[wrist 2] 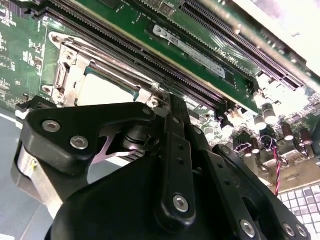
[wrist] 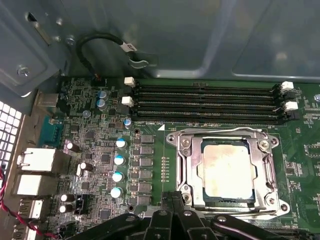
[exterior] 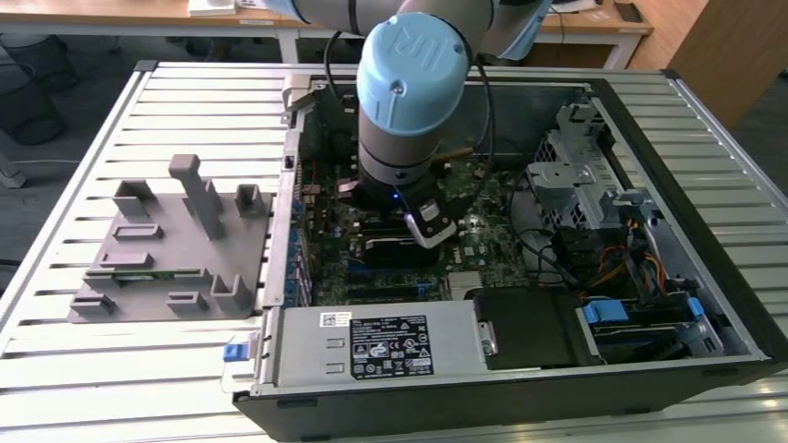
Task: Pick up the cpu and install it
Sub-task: 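Install the second cpu locking lever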
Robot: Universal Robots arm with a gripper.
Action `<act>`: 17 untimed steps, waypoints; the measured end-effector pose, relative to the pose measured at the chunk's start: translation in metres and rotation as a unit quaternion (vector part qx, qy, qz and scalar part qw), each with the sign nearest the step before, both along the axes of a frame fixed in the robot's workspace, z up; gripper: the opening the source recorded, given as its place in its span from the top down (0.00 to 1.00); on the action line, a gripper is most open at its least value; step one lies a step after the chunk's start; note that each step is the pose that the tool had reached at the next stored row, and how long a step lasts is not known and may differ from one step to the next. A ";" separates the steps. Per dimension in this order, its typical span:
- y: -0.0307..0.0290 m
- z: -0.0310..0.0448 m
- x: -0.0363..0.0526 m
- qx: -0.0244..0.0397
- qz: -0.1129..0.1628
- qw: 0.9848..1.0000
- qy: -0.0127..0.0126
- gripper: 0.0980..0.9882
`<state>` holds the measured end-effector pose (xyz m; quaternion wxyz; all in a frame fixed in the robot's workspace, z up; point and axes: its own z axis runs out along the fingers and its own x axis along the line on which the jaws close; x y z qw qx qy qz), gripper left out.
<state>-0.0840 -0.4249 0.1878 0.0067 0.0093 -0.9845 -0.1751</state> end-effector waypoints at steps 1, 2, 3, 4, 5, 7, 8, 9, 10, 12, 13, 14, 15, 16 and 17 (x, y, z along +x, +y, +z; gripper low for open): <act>0.0000 0.0020 0.0000 0.000 0.000 1.000 0.000 0.99; -0.0001 0.0045 -0.0001 0.000 0.000 1.000 0.000 0.99; -0.0001 0.0067 -0.0001 0.000 0.000 1.000 0.000 0.99; -0.0001 0.0087 -0.0001 0.000 0.000 1.000 0.000 0.99; -0.0001 0.0109 -0.0001 0.000 0.000 1.000 0.000 0.99; -0.0001 0.0150 -0.0001 0.000 0.000 1.000 0.000 0.99; -0.0001 0.0160 -0.0001 0.000 0.000 1.000 0.000 0.99; -0.0001 0.0171 -0.0001 0.000 0.000 1.000 0.000 0.99; -0.0001 0.0182 -0.0001 0.000 0.000 1.000 0.000 0.99; -0.0001 0.0217 0.0000 0.000 0.000 1.000 0.000 0.99; -0.0001 0.0237 0.0000 0.000 0.000 1.000 0.000 0.99; -0.0001 0.0261 0.0000 0.000 0.000 1.000 0.000 0.99; -0.0001 0.0289 0.0000 0.000 0.000 1.000 0.000 0.99; -0.0001 0.0311 0.0000 0.000 0.000 1.000 0.000 0.99; -0.0001 0.0327 0.0000 0.001 0.000 1.000 0.000 0.99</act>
